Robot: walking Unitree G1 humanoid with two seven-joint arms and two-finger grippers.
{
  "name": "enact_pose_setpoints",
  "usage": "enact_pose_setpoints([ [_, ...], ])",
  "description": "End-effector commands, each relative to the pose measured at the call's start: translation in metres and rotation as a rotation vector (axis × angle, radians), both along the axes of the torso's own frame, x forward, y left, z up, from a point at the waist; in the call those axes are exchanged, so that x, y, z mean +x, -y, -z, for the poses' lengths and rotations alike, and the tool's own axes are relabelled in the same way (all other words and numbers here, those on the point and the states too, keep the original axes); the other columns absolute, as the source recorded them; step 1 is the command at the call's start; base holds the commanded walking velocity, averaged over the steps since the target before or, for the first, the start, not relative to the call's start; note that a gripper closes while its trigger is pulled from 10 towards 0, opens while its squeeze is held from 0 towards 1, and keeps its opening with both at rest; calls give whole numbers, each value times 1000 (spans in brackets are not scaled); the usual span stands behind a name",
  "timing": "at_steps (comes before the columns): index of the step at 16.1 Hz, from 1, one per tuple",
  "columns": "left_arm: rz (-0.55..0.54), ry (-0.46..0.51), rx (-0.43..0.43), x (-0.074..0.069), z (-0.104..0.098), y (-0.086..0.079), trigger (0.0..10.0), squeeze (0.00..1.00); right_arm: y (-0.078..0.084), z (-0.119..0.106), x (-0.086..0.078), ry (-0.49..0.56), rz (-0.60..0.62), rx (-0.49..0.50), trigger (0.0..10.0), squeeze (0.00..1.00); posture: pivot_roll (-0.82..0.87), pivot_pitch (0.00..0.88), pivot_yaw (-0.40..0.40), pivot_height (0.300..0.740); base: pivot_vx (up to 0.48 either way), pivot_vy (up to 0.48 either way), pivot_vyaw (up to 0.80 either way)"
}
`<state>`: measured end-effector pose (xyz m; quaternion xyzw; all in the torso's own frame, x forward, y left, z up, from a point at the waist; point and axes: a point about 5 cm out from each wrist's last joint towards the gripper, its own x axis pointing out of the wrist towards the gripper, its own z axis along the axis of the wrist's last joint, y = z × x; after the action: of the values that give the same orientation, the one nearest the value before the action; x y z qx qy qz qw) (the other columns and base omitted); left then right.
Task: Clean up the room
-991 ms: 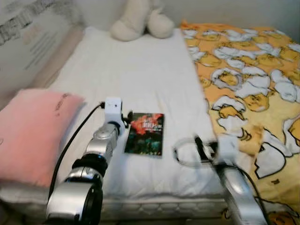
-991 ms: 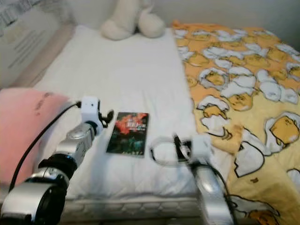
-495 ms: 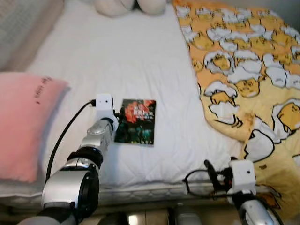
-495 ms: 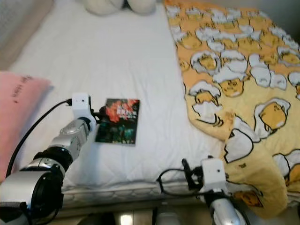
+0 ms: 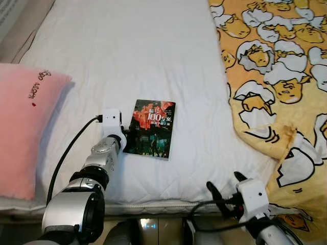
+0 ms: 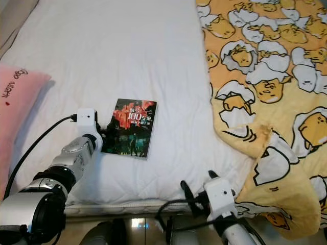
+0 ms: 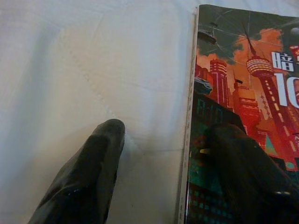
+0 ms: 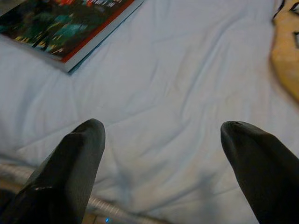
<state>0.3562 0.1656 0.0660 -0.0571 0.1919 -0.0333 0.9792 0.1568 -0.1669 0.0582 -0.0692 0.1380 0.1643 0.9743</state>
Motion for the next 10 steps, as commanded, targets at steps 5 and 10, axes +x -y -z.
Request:
enact_pose_setpoints([
  [5, 96, 44, -59, -1, -3, 9, 10000, 0, 4, 3, -14, -61, -12, 0, 10000, 0, -306, 281, -29, 740, 0, 0, 0],
  [10, 254, 66, -43, -16, 4, 17, 10000, 0, 4, 7, -13, -74, -15, 3, 10000, 0, -286, 262, -16, 740, 0, 0, 0],
])
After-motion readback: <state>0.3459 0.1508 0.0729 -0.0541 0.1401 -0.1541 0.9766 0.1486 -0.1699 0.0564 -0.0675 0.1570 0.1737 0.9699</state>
